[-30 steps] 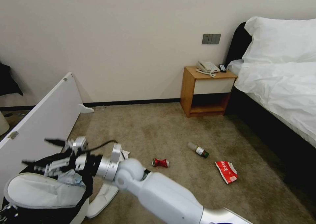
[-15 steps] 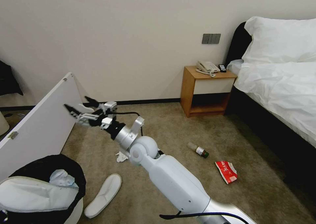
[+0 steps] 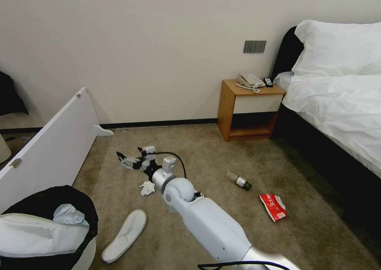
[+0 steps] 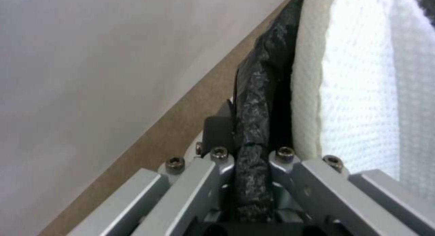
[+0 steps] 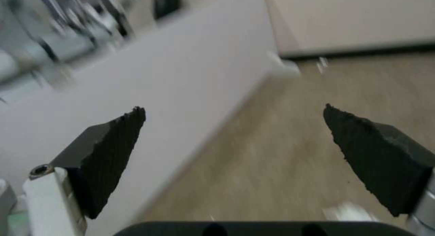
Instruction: Pick up the trash bin, then pick up the garbage from the floor and place it into the trash bin.
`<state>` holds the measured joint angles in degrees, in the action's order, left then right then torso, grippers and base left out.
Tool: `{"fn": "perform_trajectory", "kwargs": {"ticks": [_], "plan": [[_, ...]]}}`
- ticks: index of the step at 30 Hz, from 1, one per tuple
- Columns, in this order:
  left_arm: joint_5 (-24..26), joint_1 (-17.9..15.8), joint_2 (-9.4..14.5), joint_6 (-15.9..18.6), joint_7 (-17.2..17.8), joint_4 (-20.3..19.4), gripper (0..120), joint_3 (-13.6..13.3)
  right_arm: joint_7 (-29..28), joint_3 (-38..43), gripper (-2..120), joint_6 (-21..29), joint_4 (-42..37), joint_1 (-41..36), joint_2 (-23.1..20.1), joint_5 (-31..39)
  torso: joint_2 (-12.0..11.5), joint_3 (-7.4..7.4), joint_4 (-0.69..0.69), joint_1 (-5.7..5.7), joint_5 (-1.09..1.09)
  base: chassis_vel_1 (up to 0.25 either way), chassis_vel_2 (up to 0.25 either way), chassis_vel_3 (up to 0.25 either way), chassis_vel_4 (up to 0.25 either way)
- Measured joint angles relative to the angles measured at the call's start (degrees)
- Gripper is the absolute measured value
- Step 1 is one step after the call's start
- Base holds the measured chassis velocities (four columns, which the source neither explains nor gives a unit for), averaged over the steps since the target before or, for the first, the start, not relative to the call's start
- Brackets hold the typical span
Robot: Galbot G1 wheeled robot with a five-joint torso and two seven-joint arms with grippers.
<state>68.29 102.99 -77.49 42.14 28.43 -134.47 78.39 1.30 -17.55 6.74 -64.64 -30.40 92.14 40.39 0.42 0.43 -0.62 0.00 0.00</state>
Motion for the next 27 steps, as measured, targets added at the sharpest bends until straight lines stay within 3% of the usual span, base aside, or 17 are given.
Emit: {"fn": "perform_trajectory", "kwargs": {"ticks": [10, 27], "plan": [[0.1, 0.3, 0.1, 0.0, 0.2, -0.9, 3, 0.3, -4.4, -2.5, 100, 3.5, 3.7, -2.7, 0.0, -0.4, 0.0, 0.0, 0.0, 0.0, 0.0, 0.0, 0.0, 0.0, 0.0], [-0.3, 0.3, -0.2, 0.0, 0.8, -1.6, 3, -0.1, -11.2, -5.0, 100, 15.6, 5.9, -3.8, 0.0, 9.5, 0.0, 0.0, 0.0, 0.0, 0.0, 0.0, 0.0, 0.0, 0.0]]}}
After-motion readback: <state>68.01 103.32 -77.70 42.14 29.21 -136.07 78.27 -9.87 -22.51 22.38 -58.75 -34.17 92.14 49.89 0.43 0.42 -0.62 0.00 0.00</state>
